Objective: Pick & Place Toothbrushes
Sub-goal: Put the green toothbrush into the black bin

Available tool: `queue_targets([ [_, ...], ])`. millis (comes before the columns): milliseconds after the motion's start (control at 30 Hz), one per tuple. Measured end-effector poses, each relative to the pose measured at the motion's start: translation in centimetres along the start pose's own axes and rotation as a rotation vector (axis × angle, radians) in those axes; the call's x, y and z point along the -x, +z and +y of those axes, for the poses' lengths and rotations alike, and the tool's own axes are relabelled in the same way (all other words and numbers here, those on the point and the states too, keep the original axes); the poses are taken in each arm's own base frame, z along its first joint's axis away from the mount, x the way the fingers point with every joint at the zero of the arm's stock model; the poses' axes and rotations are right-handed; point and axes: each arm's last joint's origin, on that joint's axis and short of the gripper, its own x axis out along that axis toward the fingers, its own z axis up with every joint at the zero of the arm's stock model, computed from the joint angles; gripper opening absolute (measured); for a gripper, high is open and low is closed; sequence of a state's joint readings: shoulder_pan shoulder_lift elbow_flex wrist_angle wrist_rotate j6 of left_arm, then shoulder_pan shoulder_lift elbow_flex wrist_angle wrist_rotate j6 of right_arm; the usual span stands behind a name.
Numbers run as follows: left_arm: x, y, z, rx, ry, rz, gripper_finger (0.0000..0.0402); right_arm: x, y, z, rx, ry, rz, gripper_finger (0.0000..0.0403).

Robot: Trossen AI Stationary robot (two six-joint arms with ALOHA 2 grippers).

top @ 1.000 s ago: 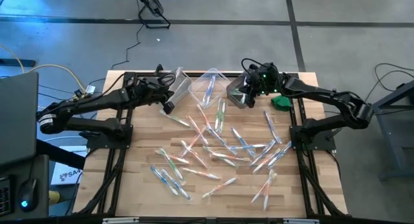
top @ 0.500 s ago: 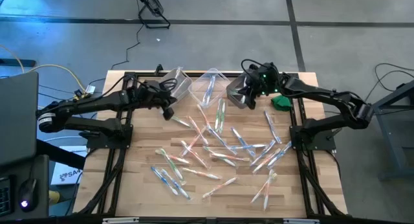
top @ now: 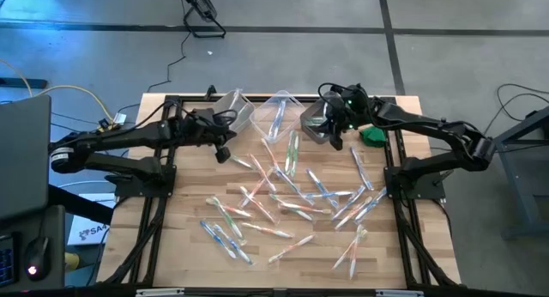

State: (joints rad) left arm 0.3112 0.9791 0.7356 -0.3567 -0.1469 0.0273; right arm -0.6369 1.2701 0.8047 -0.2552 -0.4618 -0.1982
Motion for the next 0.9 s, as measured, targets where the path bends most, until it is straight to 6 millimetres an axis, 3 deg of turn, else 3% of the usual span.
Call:
queue_targets([
  [200,-0.1,-0.3,0.0,-0.137,-0.002,0.081,0.0001,0.0,0.0,-0.1,-0.01,-0.018,-0.003,0.0004],
  [600,-4.4,-1.8,-0.6,-0.201,-0.015,0.266,0.0,0.0,0.4,-0.1,-0.001,-0.025,-0.041,0.0004],
  [900,-4.4,-2.0,-0.6,-0.276,-0.019,0.287,0.0009,0.0,0.4,-0.1,-0.041,-0.024,-0.038,0.0004],
])
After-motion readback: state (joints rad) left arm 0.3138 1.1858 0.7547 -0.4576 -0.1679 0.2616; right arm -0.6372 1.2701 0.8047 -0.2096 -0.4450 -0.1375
